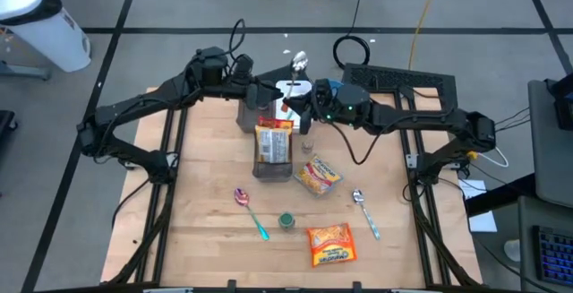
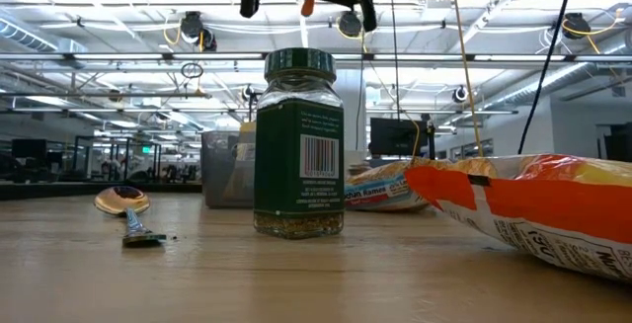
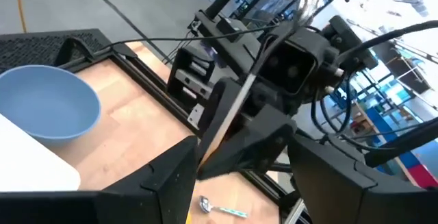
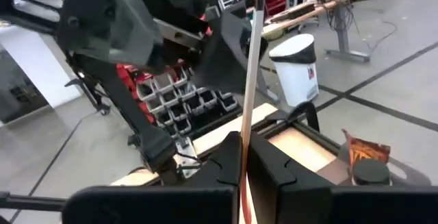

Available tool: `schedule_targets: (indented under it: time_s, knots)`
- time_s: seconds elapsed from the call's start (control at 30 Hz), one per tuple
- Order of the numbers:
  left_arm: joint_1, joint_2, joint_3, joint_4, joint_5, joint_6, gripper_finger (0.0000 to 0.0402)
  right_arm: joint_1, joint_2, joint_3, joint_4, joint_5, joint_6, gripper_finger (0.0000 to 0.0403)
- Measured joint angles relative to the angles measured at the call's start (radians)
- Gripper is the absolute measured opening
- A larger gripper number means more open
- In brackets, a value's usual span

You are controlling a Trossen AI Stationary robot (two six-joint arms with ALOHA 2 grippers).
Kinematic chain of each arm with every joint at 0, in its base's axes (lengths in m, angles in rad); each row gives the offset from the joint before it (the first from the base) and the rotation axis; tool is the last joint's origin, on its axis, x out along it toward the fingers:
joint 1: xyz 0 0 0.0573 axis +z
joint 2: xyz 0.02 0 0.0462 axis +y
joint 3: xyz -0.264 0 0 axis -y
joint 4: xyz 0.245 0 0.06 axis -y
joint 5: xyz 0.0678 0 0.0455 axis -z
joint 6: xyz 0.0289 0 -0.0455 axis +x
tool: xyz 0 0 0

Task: Pick & Place Food Item
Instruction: Put the orange spoon into the white bin

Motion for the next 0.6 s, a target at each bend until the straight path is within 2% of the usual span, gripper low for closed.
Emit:
schedule_targets:
  time_s: [0.2,0.4,0.6]
  knots:
    - [-0.005,0.000,0.000,0.004,-0.008,-0.001,0.0237,-0.015,-0.024,0.000,-0.033,0.000,-0.004,0.0000]
    - [-0.018,0.000,0.000,0.011,-0.124,-0.051,0.0237,-0.016,-0.037,-0.001,-0.048,-0.001,-0.005,0.0001]
    - [-0.015,0.000,0.000,0.063,-0.108,0.000,0.0237,-0.017,-0.034,-0.001,-0.055,-0.034,-0.005,0.0002]
